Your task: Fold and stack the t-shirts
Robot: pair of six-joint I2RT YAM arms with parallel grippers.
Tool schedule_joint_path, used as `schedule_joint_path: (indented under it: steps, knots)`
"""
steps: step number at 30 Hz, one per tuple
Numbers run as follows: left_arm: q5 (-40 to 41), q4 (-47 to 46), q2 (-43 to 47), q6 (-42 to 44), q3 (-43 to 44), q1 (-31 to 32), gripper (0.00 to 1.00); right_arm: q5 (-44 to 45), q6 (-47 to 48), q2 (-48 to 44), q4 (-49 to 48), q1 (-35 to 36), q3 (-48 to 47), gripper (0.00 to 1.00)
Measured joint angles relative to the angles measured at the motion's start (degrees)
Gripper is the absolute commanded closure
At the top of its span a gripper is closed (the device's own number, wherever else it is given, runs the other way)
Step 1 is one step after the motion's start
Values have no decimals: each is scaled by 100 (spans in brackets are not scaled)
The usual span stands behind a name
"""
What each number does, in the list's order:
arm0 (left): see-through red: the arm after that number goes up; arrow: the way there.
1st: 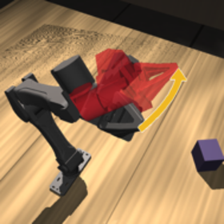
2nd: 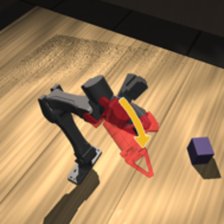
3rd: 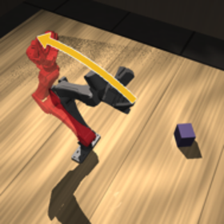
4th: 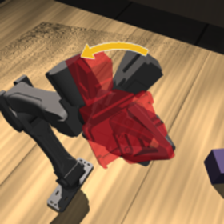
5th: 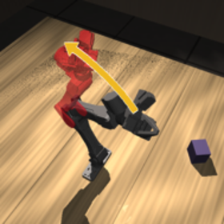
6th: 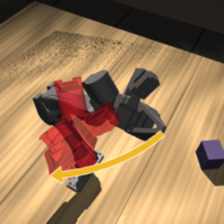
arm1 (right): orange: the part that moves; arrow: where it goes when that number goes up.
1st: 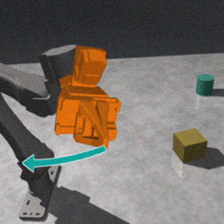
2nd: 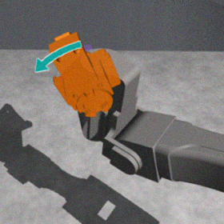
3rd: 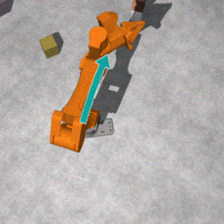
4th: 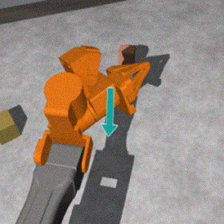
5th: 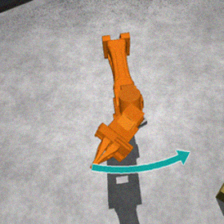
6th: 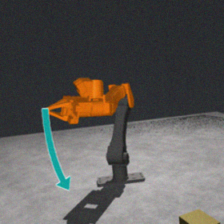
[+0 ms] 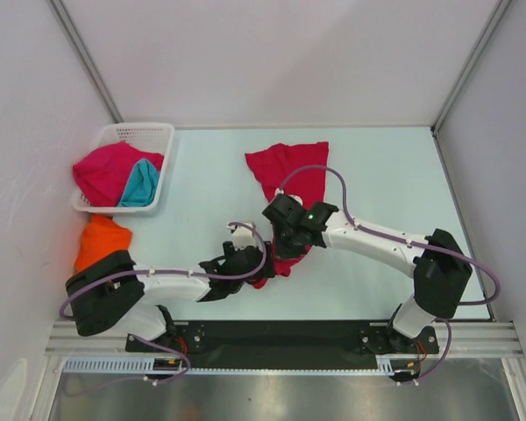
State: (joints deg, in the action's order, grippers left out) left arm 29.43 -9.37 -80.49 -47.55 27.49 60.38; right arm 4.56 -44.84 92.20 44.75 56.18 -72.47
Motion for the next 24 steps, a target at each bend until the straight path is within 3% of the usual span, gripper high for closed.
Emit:
schedule_joint_path:
  steps: [1, 4, 5, 6, 12, 24]
  knots:
    - [0, 0, 15, 0, -11, 0, 18, -9, 15, 22, 4, -37, -48, 100]
    - [-33, -83, 50, 17, -94, 0, 49, -13, 55, 57, 15, -81, -181, 100]
    - [-94, -127, 55, 55, -136, 0, 84, -17, 57, 59, 15, -72, -214, 100]
    - [-140, -205, 55, 98, -181, 2, 89, -22, 59, 59, 13, -55, -229, 100]
    - [-411, -522, 85, 186, -358, 4, 100, -37, 42, 59, 46, 48, -234, 100]
    - [-671, -442, 483, 323, -380, 13, 100, -52, -44, 44, 72, 107, -155, 100]
